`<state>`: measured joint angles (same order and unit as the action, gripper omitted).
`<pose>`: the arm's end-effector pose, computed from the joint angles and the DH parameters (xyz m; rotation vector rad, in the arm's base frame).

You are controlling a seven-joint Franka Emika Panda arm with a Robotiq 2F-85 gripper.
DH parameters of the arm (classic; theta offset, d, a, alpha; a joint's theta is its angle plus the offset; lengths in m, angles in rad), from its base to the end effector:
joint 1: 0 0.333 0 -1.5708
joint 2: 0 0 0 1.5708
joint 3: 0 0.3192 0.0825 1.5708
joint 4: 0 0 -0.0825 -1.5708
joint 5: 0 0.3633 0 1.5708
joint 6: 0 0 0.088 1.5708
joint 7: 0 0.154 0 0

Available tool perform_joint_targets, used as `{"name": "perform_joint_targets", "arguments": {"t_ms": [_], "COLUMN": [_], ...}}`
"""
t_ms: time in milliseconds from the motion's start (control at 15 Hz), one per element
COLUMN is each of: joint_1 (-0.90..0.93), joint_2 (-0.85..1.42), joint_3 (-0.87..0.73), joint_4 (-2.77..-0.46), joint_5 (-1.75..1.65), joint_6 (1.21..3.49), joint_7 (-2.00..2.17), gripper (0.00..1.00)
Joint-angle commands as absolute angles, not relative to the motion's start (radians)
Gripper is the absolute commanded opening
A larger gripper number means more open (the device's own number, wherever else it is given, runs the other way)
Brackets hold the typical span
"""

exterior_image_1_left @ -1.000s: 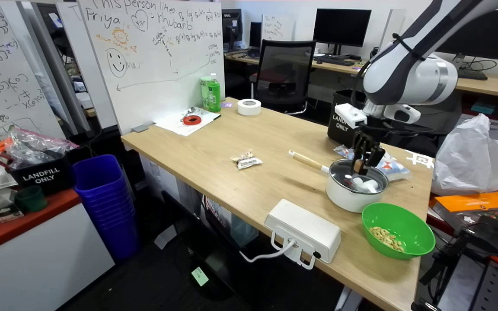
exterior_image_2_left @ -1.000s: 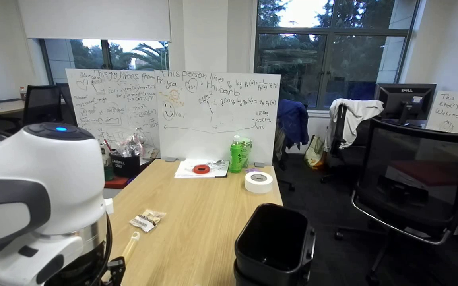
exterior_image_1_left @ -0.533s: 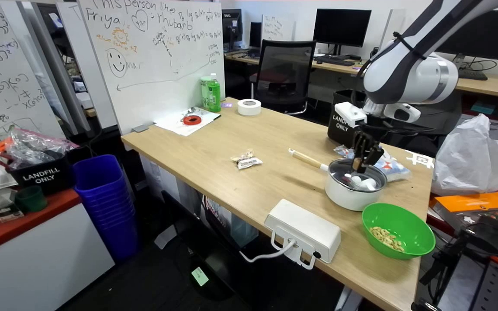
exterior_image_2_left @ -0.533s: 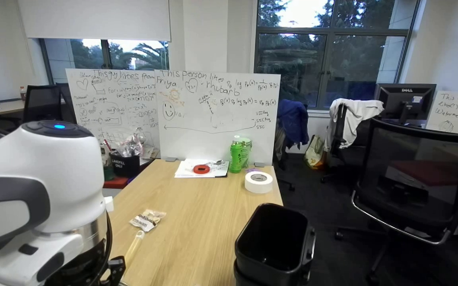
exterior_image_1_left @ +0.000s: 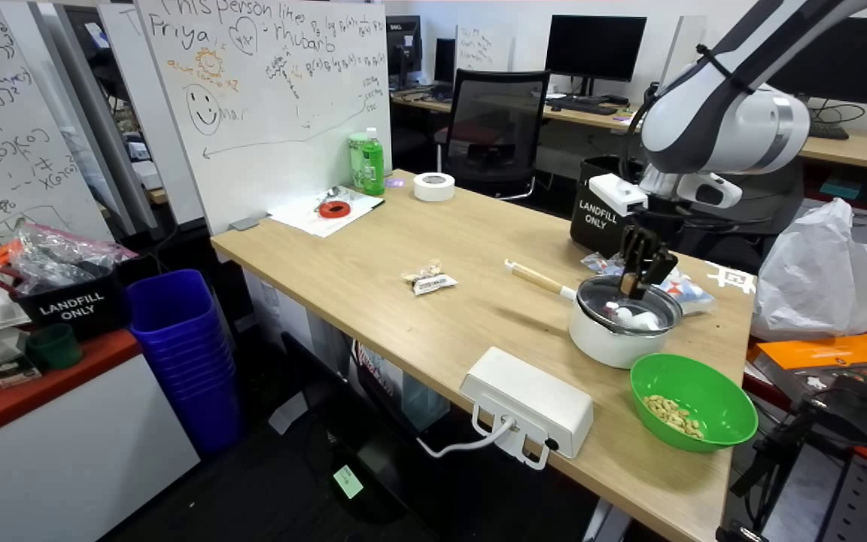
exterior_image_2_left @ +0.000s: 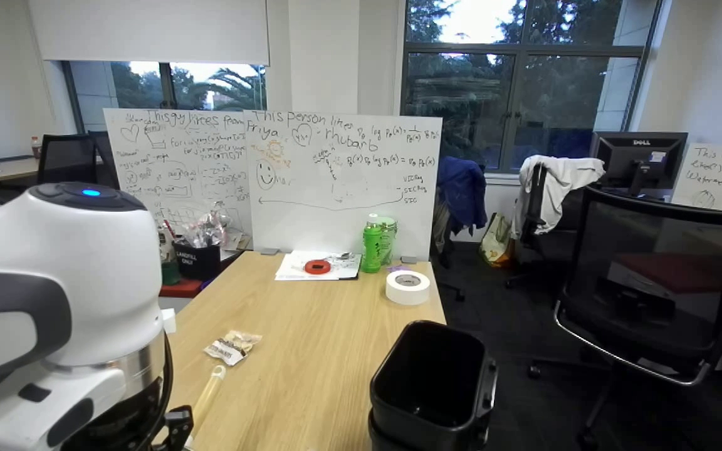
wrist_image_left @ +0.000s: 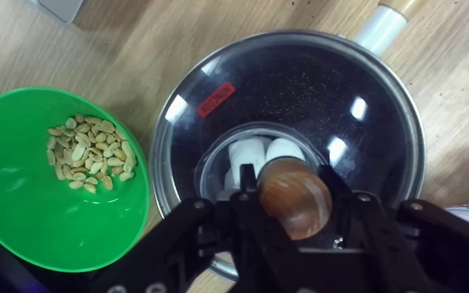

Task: Remove the lid from the pot and put it on the table

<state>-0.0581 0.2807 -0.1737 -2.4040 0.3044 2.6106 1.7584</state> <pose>0.4654 -0.1140 0.1692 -1.3368 2.8085 0.1753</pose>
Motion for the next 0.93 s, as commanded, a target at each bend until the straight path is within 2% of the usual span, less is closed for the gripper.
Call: {"name": "perform_joint_targets", "arguments": {"t_ms": [0,867], "joint_1": [-0.069,-0.011], "joint_2": [0.215,0.185], "joint_3": [-0.167,-0.047], "joint_4": [-2.434,-2.381], "joint_5": [0.301,0.316], "joint_6": [2.581,2.540], "joint_7": [1.729,1.559], "gripper": [0.16,0.16]}}
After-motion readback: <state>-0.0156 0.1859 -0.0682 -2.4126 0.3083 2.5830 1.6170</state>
